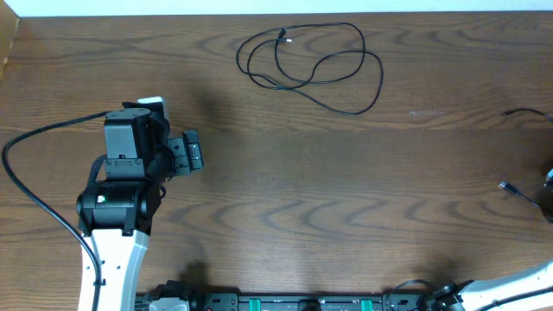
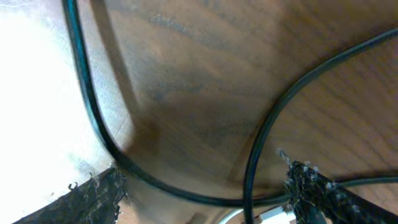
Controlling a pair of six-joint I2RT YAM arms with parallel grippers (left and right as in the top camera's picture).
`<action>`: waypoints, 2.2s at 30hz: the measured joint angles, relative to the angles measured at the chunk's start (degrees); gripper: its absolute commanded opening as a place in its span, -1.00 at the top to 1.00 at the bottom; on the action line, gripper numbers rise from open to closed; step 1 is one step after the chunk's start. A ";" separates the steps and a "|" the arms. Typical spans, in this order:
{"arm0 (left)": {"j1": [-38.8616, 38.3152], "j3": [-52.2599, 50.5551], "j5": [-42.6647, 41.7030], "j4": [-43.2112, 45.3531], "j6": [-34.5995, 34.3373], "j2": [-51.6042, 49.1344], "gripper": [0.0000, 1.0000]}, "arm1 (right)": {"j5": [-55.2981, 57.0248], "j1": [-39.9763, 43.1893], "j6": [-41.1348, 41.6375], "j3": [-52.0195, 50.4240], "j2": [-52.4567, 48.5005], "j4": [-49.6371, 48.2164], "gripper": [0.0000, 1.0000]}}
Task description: Untangle cables
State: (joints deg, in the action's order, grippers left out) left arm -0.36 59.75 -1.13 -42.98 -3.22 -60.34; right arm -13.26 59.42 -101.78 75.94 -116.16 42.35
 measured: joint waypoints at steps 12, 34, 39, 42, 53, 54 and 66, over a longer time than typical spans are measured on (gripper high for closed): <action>0.00 0.00 0.00 0.00 0.00 0.00 -0.85 | -9.31 -0.59 0.09 0.28 -1.40 2.27 -0.79; 0.00 0.00 0.00 0.00 0.00 0.00 -0.85 | -12.94 -4.00 2.62 0.61 -3.02 10.78 -0.45; 0.00 0.00 0.00 0.00 0.00 0.00 -0.85 | -14.19 -4.44 10.36 4.17 -4.90 10.69 -0.41; 0.00 0.00 0.00 0.00 0.00 0.00 -0.85 | -13.92 -4.44 18.03 6.47 -5.68 10.73 -0.47; 0.00 0.00 0.00 0.00 0.00 0.00 -0.85 | -20.76 -11.08 38.38 8.02 4.98 9.66 -0.99; 0.00 0.00 0.00 0.00 0.00 0.00 -0.85 | -20.59 -12.31 43.43 8.07 6.99 9.20 -0.98; 0.00 0.00 0.00 0.00 0.00 0.00 -0.85 | -10.03 -22.77 106.55 8.63 13.90 9.79 -0.85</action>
State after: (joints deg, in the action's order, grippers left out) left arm -0.36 59.75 -1.13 -42.98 -3.22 -60.34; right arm -23.29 36.64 4.78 84.58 -102.26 52.14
